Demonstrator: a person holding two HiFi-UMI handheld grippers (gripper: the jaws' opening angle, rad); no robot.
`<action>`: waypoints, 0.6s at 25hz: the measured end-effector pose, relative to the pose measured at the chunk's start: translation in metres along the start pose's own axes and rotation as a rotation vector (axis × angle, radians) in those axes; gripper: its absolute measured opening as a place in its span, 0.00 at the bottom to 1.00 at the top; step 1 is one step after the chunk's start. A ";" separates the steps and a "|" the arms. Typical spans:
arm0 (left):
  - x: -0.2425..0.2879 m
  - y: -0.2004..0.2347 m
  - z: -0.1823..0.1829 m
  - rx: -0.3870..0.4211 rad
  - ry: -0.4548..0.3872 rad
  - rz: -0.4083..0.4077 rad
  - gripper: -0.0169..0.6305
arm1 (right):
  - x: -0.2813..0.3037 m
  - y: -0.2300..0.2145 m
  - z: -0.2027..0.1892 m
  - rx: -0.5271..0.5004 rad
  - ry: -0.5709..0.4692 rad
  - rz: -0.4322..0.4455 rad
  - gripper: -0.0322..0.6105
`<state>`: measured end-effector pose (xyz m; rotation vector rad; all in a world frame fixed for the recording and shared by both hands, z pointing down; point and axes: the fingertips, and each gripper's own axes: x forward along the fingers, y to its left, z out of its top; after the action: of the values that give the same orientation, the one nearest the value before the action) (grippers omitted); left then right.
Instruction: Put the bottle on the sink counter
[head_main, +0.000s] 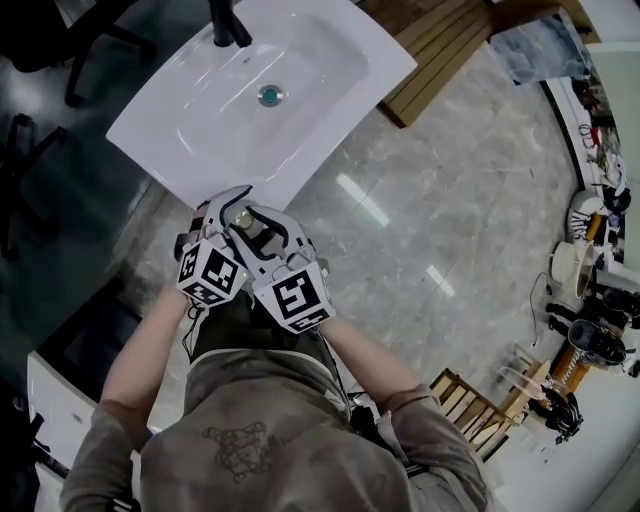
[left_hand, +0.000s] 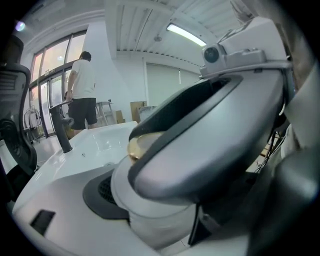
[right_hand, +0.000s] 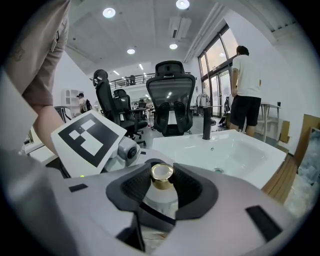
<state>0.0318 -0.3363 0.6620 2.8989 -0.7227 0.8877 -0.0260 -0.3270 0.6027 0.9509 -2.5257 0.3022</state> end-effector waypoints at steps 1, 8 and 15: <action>0.001 0.000 -0.002 0.003 0.007 0.002 0.55 | 0.001 -0.001 -0.002 0.003 0.002 -0.001 0.27; 0.004 0.002 -0.011 -0.021 0.020 0.009 0.55 | 0.004 0.000 -0.008 -0.018 0.011 -0.013 0.27; 0.003 0.003 -0.014 -0.040 0.035 0.018 0.55 | 0.005 0.000 -0.009 -0.065 0.019 -0.015 0.27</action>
<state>0.0259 -0.3380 0.6752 2.8394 -0.7558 0.9129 -0.0263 -0.3267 0.6126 0.9377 -2.4945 0.2225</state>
